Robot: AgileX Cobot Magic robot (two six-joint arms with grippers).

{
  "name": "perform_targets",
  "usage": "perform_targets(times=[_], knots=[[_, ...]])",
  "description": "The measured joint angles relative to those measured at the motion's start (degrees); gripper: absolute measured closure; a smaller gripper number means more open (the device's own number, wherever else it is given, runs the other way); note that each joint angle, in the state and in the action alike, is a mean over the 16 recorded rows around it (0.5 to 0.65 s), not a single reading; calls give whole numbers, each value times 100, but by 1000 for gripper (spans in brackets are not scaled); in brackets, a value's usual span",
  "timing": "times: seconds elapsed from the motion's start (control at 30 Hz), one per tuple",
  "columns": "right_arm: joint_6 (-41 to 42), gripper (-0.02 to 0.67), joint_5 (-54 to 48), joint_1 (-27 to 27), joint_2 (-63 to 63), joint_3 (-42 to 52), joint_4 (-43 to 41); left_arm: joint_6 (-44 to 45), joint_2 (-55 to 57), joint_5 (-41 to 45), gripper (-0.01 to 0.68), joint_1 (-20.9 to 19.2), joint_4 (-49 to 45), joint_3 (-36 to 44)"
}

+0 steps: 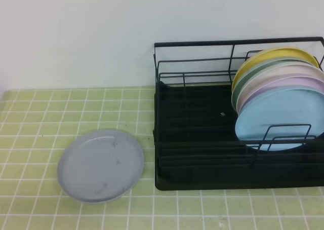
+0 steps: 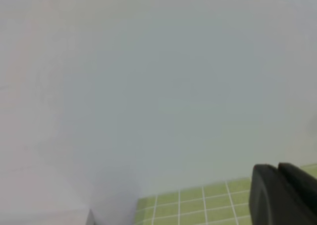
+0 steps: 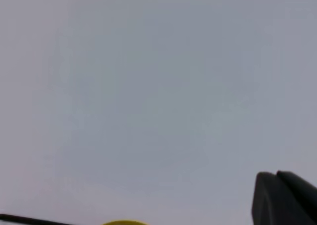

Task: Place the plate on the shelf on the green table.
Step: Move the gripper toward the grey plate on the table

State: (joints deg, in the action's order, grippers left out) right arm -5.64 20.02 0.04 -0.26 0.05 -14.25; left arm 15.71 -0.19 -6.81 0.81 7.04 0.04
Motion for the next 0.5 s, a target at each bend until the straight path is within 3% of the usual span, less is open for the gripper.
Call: perform_targets(times=[0.23, 0.5], knots=[[-168, 652, 113, 0, 0, -3, 2, 5, 0, -49, 675, 0, 0, 0], [-167, 652, -1064, 0, 0, -1, 5, 5, 0, -51, 675, 0, 0, 1]])
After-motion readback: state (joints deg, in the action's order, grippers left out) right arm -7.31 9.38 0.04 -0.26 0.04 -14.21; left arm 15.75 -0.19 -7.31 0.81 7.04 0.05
